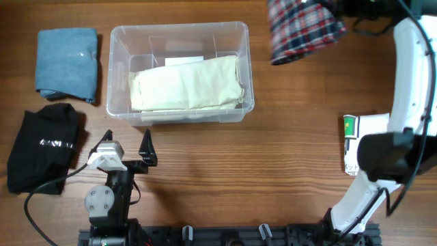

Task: Pack container
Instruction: 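Lift the plaid shirt and carry it over the bin's left side, then lower the plaid shirt into the bin's left half and release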

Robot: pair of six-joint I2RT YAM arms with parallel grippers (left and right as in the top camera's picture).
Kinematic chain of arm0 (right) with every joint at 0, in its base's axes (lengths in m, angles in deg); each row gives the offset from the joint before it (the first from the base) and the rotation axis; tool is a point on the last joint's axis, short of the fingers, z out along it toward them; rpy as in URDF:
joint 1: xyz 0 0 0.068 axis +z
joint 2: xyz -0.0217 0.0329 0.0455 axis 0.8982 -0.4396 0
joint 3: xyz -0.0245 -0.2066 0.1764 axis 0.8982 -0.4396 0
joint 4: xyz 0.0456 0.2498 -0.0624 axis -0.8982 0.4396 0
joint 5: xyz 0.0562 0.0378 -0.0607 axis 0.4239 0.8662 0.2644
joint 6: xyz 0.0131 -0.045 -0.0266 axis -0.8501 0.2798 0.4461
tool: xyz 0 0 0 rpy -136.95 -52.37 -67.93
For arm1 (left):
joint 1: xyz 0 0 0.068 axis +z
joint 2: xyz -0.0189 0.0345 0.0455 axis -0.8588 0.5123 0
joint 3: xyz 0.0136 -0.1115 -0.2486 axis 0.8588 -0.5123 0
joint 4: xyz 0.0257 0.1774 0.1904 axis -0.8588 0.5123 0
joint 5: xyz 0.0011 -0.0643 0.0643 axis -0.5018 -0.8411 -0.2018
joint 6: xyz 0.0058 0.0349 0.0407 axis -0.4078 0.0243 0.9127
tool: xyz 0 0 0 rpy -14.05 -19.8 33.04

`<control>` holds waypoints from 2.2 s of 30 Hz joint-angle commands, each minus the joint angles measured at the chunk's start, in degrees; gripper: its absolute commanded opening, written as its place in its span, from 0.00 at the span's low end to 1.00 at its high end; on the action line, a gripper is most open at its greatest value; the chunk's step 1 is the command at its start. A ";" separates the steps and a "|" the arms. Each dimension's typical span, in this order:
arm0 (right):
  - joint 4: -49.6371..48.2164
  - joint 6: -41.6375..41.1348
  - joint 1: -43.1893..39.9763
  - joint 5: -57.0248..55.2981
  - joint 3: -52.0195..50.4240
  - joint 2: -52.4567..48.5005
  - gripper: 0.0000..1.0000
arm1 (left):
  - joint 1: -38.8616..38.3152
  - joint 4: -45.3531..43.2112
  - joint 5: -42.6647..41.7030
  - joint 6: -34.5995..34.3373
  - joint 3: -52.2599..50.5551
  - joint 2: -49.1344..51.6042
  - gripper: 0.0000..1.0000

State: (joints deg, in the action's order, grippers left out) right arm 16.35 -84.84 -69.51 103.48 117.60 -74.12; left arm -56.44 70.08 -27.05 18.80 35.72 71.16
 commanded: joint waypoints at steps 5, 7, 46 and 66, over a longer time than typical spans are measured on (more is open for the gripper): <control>-6.29 -23.54 21.66 -17.25 0.50 5.55 0.04 | 0.31 0.28 0.50 -0.31 -0.28 -0.42 1.00; -7.74 -26.56 25.66 -21.42 0.42 5.46 0.04 | 0.31 0.28 0.50 -0.31 -0.28 -0.42 1.00; -29.51 -43.06 46.45 -21.84 0.42 -24.20 0.04 | 0.31 0.28 0.50 -0.31 -0.28 -0.42 1.00; -18.32 -29.24 47.74 -44.24 0.48 -19.61 0.85 | 0.31 0.28 0.50 -0.31 -0.28 -0.42 1.00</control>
State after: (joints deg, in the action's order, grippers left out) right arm -4.07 -122.24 -22.17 71.09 117.47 -98.07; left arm -56.44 70.08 -27.05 18.80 35.72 71.16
